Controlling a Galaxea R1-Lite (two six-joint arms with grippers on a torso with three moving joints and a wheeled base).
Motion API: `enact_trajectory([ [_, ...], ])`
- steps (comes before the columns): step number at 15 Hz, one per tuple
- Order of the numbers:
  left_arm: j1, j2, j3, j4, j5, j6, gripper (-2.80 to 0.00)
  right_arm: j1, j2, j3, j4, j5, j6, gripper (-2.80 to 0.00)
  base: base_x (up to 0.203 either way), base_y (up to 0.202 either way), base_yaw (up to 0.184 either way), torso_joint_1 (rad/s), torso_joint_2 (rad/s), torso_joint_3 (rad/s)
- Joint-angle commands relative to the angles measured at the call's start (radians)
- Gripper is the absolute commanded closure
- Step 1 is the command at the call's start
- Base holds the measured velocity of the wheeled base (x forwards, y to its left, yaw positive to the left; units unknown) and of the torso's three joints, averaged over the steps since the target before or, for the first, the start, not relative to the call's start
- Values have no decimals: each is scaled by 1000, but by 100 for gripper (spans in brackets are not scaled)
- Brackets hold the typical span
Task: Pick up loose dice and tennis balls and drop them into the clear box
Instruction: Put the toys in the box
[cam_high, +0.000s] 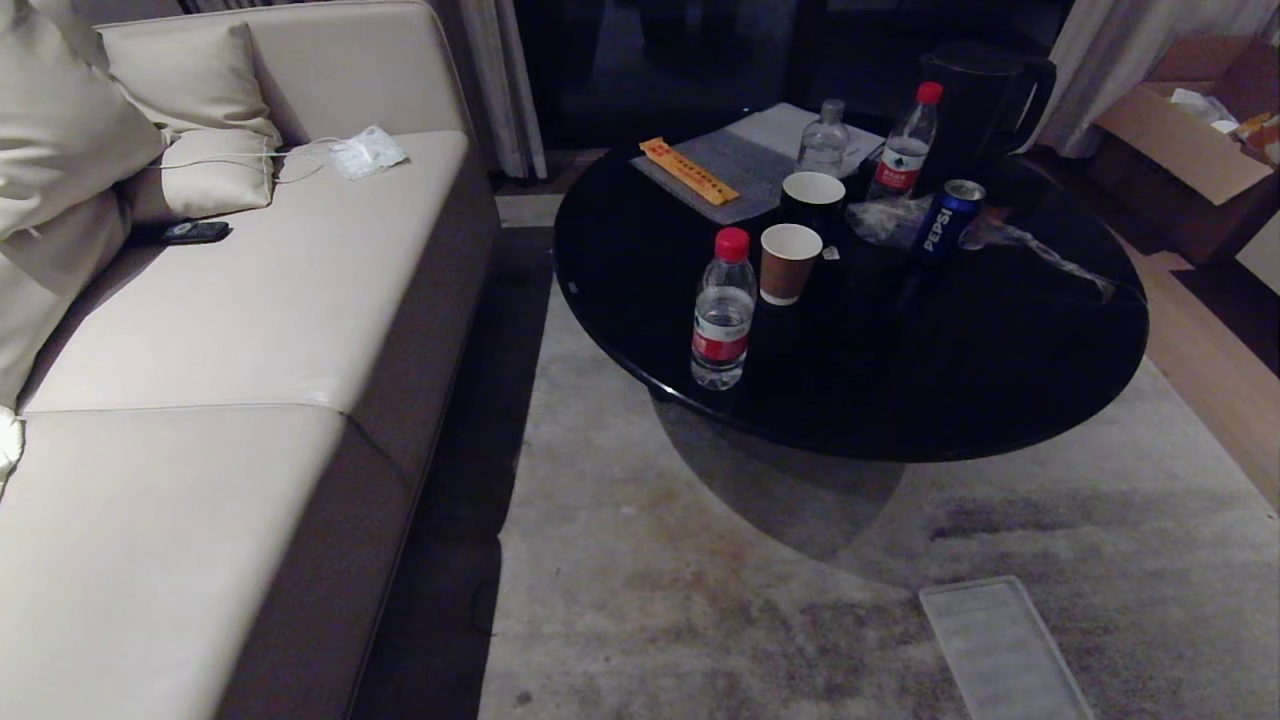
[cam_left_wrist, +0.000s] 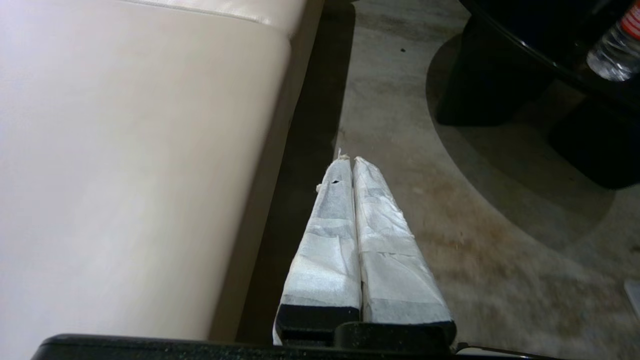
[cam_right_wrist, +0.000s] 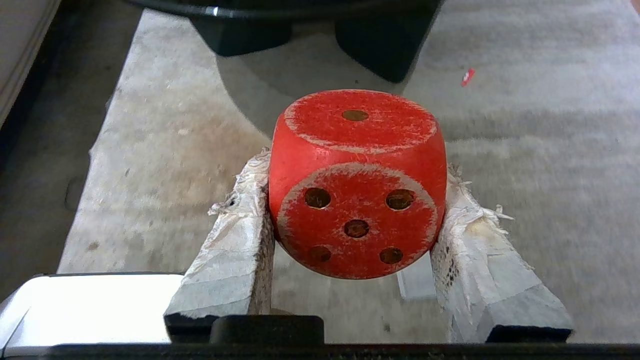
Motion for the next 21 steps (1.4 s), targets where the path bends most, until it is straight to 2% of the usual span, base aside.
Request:
enact_trajectory([
  [1,0,1,0,-1,1,-1,0,0,2,0,1,0,0,0,-181,0,-1,2,6,2],
  [9,0,1,0,1,1,-1,0,0,2,0,1,0,0,0,-168,0,-1,5,1,2],
  [16,0,1,0,1,1,-1,0,0,2,0,1,1,2,0,0,1,-8,0,1,0],
  [21,0,0,0,0,1,0,0,0,2,0,1,1,2,0,2,9,-155,7,2,2],
])
